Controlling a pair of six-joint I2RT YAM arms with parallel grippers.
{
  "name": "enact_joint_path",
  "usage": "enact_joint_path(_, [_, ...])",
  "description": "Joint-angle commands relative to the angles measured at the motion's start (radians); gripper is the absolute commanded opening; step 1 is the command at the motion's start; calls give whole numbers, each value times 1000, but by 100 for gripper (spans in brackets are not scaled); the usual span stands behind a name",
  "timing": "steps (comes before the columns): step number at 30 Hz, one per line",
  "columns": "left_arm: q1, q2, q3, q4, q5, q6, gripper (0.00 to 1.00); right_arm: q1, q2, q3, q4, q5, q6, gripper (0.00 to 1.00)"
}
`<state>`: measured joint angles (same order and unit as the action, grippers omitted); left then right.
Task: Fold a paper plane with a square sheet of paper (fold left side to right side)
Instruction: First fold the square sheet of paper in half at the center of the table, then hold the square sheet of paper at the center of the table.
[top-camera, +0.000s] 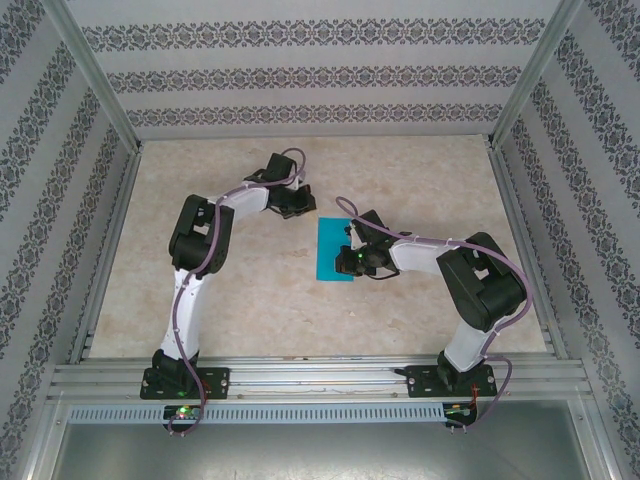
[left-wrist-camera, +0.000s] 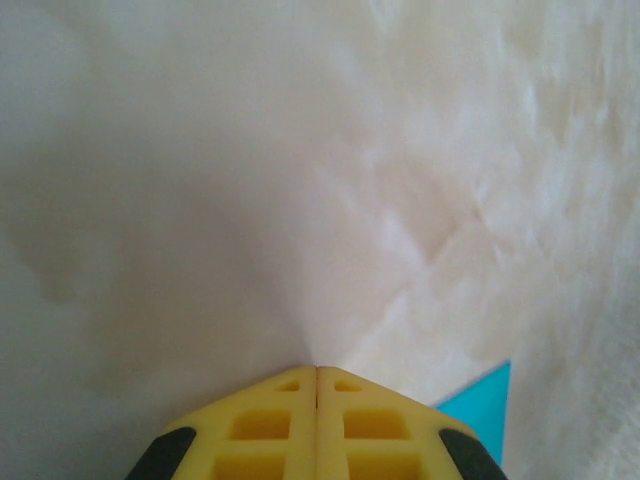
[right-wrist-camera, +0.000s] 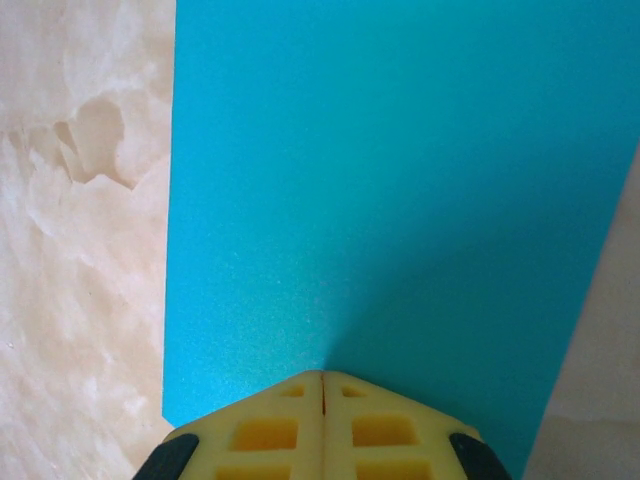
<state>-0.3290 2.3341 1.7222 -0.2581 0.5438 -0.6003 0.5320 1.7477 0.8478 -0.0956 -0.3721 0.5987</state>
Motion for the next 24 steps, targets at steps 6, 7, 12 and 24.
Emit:
enact_joint_path(6, [21,-124,-91,-18,-74,60,2,2,51,-63,-183,30,18,0])
enact_joint_path(7, [17,-154,-134,-4,-71,58,2,2,50,-62,-180,29,18,0])
enact_joint_path(12, [-38,-353,-384,53,-42,34,2,2,52,-59,-156,20,24,0])
enact_joint_path(24, [-171,-347,-477,135,40,-65,2,2,67,-58,-148,35,24,0])
